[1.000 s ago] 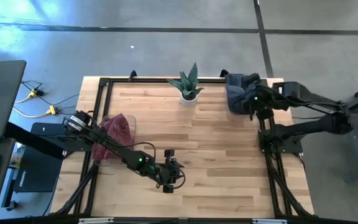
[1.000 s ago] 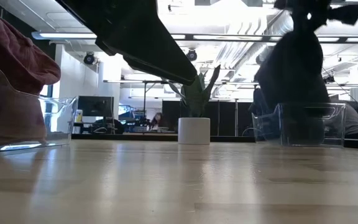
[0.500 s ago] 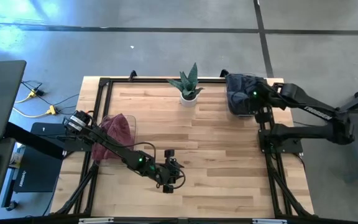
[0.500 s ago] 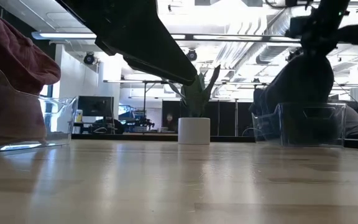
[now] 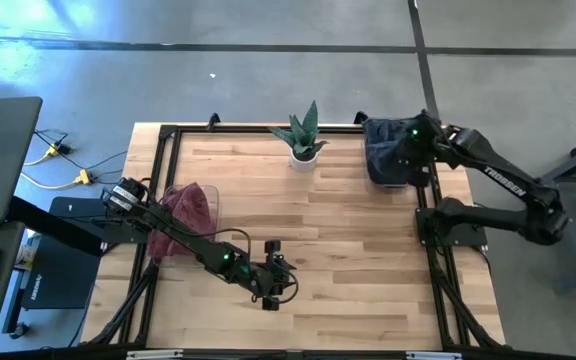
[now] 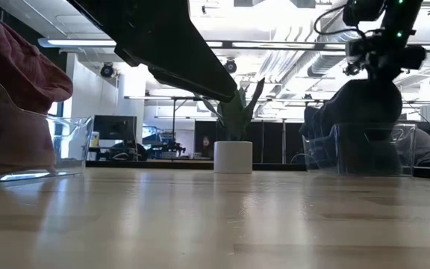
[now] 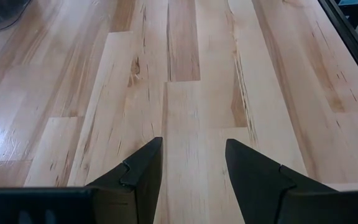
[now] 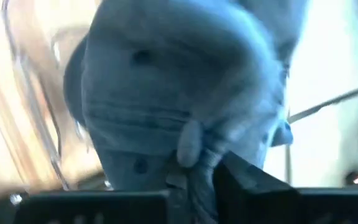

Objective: Pick & Place hat
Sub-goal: Put the blue cap into the right transparent bin

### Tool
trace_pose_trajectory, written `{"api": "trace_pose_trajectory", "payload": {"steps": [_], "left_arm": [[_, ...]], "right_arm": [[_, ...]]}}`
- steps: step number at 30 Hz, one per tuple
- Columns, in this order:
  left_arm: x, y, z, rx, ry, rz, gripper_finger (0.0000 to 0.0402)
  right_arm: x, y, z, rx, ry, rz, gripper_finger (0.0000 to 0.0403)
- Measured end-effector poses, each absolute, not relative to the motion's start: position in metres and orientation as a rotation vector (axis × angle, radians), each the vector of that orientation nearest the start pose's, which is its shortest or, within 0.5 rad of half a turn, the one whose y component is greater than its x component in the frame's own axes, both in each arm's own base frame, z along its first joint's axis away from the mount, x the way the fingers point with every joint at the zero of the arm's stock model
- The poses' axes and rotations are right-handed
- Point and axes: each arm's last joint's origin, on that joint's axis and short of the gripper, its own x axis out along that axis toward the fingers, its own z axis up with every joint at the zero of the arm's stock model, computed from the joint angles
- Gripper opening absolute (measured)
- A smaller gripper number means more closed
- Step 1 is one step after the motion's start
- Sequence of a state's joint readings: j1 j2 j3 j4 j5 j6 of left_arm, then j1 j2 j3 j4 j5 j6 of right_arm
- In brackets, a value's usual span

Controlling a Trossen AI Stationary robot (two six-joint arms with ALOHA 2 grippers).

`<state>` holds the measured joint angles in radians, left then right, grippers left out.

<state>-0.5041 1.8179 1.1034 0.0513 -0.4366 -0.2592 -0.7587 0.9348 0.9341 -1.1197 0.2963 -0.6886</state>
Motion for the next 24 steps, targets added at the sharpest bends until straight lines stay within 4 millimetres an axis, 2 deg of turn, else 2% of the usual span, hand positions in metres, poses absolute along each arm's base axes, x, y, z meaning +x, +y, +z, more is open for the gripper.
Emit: {"api": "trace_pose_trajectory", "payload": {"steps": [4,10,12,14,17,19,21,24], "left_arm": [[0.341,-0.174,0.187,0.049,0.591,0.013,0.017],[0.342,-0.174,0.187,0.053,0.58,0.034,0.017],[0.342,-0.174,0.187,0.052,0.58,0.035,0.017],[0.342,-0.174,0.187,0.048,0.58,0.036,0.017],[0.342,-0.174,0.187,0.046,0.58,0.037,0.017],[0.342,-0.174,0.187,0.047,0.58,0.036,0.017],[0.342,-0.174,0.187,0.05,0.58,0.035,0.017],[0.342,-0.174,0.187,0.052,0.58,0.035,0.017]], "right_arm": [[0.099,-0.111,0.309,-0.149,1.296,-0.63,0.0084],[0.091,-0.101,0.351,0.047,1.15,-0.742,0.0148],[0.09,-0.1,0.358,0.085,1.115,-0.773,0.016],[0.09,-0.097,0.359,0.15,1.088,-0.72,0.0165],[0.094,-0.092,0.35,0.245,1.067,-0.515,0.0154],[0.097,-0.093,0.34,0.26,1.081,-0.45,0.013],[0.101,-0.098,0.326,0.24,1.113,-0.472,0.0097],[0.111,-0.115,0.307,0.138,1.11,-0.624,0.0041]]}}
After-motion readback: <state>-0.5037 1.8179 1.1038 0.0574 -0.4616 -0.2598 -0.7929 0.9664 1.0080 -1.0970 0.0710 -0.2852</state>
